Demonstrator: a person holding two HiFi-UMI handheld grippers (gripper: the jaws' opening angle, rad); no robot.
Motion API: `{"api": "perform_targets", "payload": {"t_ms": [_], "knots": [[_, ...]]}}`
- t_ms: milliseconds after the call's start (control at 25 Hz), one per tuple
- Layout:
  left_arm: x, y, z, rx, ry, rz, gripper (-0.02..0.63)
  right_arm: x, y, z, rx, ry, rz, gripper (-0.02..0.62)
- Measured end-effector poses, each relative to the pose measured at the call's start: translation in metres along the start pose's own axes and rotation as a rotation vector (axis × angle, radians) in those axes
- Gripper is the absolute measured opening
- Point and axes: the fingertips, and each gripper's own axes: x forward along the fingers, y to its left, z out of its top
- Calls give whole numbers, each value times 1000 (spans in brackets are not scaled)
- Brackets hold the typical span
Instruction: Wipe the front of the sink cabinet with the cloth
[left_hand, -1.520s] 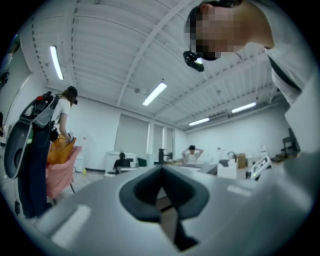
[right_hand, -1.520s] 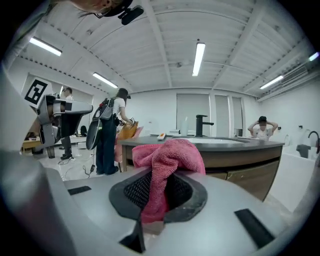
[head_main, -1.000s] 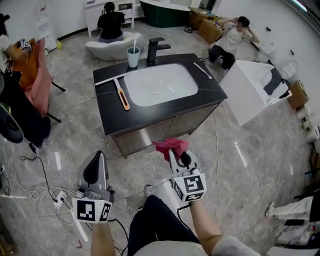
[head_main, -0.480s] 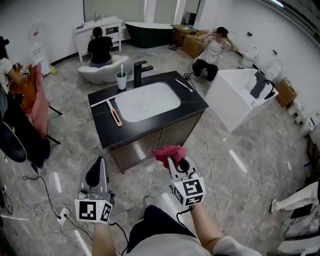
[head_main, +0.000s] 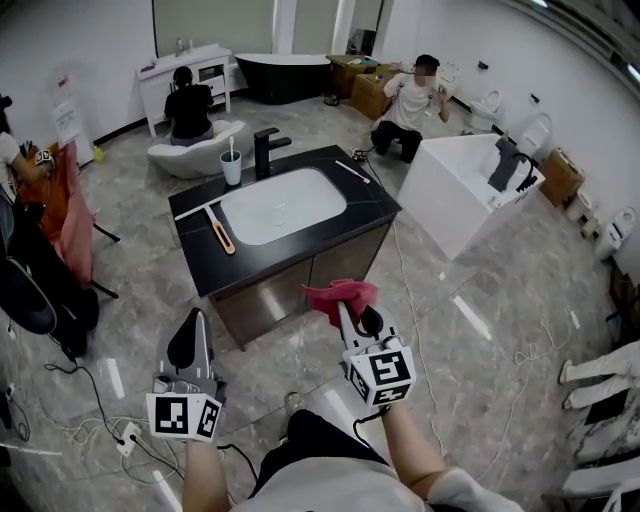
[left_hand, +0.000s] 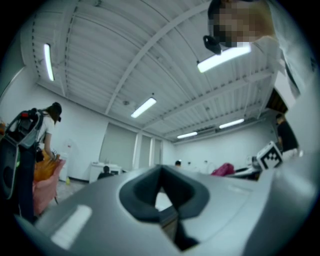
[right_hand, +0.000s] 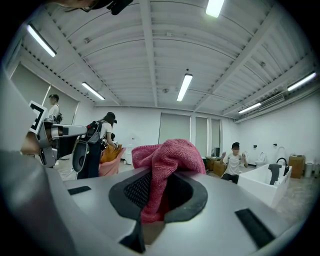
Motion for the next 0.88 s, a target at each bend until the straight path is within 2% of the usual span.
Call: {"api": "perform_targets", "payload": {"t_ms": [360, 880], "knots": [[-10, -4, 17, 16, -41, 6, 5, -20, -9, 15, 10, -45, -41, 49], [-29, -1, 28, 30, -57, 42, 5, -31, -3, 16, 22, -56, -51, 48]]}}
